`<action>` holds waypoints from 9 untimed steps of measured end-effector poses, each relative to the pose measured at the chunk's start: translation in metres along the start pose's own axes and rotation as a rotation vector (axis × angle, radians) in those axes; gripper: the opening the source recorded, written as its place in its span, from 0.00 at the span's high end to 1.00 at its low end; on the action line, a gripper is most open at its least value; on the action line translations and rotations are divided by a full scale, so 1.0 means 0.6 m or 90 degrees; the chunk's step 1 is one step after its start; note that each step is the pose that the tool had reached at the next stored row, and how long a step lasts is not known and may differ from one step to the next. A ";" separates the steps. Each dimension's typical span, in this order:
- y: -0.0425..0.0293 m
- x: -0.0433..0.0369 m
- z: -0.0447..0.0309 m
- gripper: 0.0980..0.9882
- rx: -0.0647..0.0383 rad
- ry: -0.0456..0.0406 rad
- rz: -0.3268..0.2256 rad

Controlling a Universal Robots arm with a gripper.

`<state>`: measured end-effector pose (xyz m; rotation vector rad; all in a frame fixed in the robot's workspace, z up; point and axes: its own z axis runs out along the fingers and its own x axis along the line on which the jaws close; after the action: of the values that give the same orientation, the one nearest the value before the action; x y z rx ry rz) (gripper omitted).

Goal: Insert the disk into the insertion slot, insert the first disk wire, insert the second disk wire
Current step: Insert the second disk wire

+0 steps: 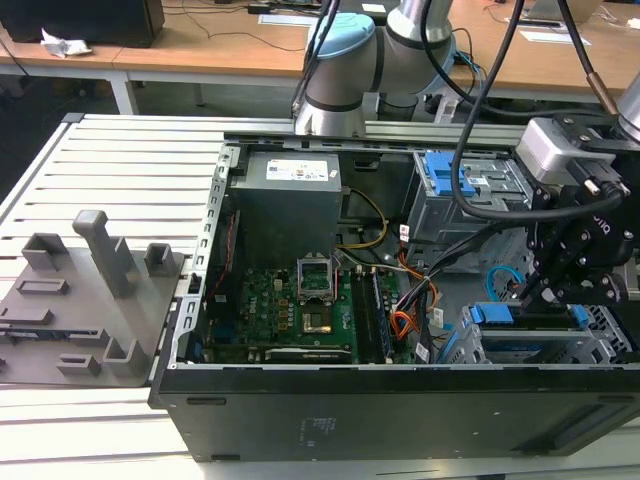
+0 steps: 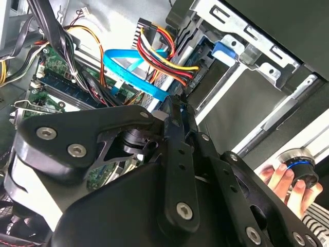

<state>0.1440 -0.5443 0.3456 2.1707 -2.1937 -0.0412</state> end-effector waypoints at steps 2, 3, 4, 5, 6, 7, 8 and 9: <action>-0.001 0.000 0.001 0.93 0.000 -0.0005 0.000; -0.002 -0.001 0.002 0.93 0.000 -0.0007 0.000; -0.002 -0.001 0.002 0.93 0.000 -0.0008 0.000; -0.003 -0.001 0.003 0.93 0.000 -0.0011 0.000; -0.004 -0.001 0.003 0.93 0.000 -0.0014 0.000; -0.004 -0.001 0.005 0.93 0.000 -0.0029 0.000; -0.004 -0.001 0.005 0.93 0.000 -0.0027 0.000; -0.004 -0.001 0.005 0.93 0.000 -0.0025 0.000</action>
<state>0.1461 -0.5440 0.3422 2.1727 -2.1954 -0.0458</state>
